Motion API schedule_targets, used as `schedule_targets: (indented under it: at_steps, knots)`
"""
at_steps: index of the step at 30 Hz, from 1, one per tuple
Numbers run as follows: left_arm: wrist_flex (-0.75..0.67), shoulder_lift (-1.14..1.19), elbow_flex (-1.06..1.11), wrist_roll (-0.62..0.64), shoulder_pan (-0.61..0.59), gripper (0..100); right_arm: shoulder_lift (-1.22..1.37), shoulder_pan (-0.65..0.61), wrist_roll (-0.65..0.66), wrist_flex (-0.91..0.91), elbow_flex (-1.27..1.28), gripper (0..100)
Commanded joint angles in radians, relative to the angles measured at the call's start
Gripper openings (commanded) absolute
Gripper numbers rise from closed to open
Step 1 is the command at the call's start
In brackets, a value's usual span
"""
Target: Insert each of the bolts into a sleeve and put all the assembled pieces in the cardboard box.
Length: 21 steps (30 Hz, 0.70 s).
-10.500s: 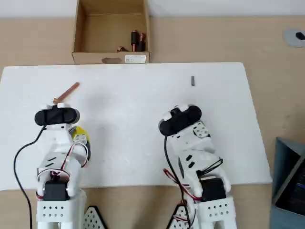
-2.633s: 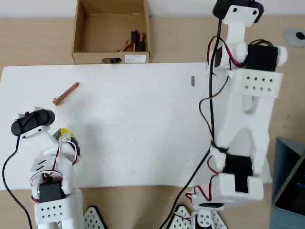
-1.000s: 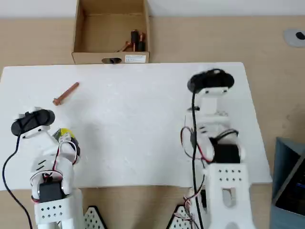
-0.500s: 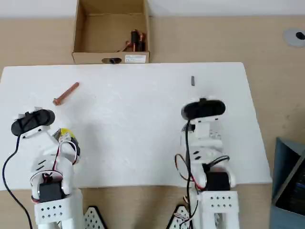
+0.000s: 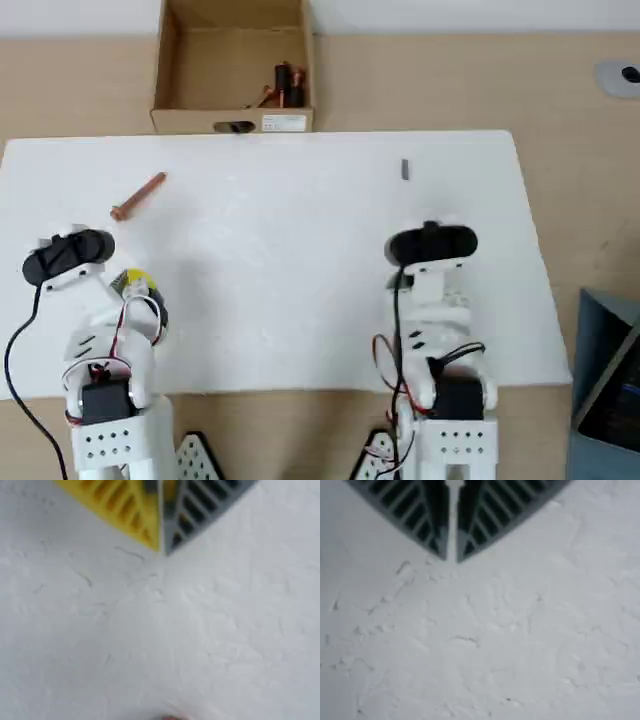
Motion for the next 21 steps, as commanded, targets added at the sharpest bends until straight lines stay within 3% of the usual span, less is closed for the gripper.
schedule_targets:
  at_steps: [1, 21]
  knots:
    - [0.000, -0.002, 0.011, 0.005, -0.002, 0, -0.096, 0.018, 0.011, -0.003, 0.008, 0.9]
    - [0.000, -0.002, 0.011, 0.005, -0.002, 0, -0.096, 0.024, 0.009, 0.057, 0.016, 0.9]
